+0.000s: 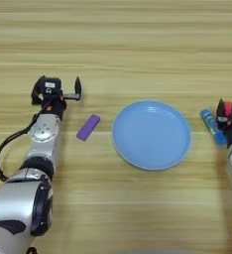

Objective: Move the objects on the table

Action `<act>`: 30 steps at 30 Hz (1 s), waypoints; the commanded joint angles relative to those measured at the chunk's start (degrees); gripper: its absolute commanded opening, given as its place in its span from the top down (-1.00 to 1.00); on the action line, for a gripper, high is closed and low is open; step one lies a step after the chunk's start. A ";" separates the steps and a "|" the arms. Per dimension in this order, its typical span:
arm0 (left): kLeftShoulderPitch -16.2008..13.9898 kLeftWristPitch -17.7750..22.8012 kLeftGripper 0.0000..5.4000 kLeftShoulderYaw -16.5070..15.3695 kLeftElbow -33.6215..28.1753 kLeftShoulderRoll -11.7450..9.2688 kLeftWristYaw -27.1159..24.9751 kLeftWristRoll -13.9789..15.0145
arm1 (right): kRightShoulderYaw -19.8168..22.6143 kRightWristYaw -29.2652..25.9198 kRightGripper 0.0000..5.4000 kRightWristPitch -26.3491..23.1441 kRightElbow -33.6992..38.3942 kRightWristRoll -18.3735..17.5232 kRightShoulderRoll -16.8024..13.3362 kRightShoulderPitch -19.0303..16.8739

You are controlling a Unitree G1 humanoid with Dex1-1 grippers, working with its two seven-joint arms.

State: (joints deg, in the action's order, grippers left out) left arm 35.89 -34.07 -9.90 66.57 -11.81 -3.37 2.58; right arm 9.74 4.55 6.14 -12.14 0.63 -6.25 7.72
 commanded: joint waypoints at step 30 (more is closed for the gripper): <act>1.27 0.27 -1.00 -0.26 0.48 -0.27 -0.01 -0.12 | -0.60 -2.61 0.17 0.95 -13.28 -1.80 -2.06 4.47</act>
State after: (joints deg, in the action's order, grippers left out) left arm 35.91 -34.07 -10.01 66.60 -11.86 -3.41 2.61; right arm 9.12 2.20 8.07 -24.52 -0.77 -8.53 12.02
